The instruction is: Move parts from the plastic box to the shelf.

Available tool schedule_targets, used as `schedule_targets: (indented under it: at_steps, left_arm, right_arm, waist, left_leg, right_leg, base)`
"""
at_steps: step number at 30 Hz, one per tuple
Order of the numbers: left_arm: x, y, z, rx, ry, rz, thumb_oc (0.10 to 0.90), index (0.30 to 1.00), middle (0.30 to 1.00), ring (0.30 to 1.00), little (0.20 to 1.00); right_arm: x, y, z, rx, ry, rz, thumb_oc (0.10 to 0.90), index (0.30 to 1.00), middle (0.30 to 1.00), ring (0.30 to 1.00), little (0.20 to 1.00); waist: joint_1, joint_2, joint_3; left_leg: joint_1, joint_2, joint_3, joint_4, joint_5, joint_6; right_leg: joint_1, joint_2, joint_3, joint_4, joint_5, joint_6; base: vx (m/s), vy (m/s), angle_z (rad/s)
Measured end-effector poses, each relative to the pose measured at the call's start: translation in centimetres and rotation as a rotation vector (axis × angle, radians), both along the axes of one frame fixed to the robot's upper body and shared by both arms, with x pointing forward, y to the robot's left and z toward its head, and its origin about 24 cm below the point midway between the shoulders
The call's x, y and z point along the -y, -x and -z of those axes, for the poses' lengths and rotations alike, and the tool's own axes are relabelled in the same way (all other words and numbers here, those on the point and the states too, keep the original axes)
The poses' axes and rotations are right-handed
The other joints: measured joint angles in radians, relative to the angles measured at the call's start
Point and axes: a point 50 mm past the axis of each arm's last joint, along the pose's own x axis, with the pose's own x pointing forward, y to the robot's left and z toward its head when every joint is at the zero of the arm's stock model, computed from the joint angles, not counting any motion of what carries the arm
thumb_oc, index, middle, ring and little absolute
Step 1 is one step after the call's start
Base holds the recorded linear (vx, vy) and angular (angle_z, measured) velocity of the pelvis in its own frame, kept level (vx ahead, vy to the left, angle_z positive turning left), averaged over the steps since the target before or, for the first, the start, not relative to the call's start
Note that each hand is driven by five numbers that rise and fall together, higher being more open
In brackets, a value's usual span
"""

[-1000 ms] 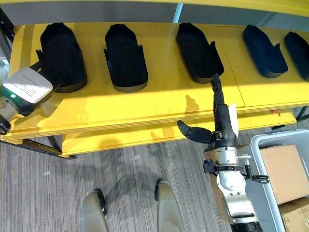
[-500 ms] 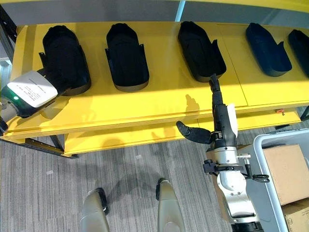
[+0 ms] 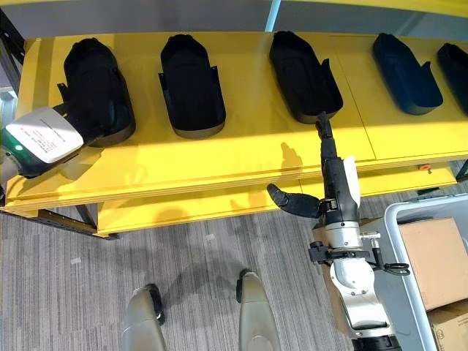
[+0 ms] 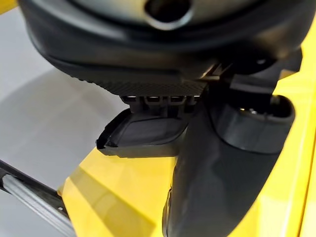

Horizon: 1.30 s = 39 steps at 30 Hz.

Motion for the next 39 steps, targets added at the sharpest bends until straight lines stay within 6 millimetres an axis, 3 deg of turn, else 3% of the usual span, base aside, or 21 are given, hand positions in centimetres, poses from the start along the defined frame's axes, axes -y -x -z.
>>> schedule_targets:
  at_steps: [39]
  left_arm:
    - [-0.8,0.5,-1.3,-0.009,-0.124,-0.037,0.900,1.000,1.000,1.000,1.000]
  right_arm:
    - [0.7,0.1,-0.4,0.009,0.021,0.018,0.900,1.000,1.000,1.000,1.000]
  waist:
    - [0.011,0.025,0.004]
  left_leg:
    - [0.001,-0.003,0.007,0.000,0.000,0.000]
  right_leg:
    - [-0.004,-0.004,0.005,0.002,0.000,0.000]
  base:
    - [0.00,0.000,0.00]
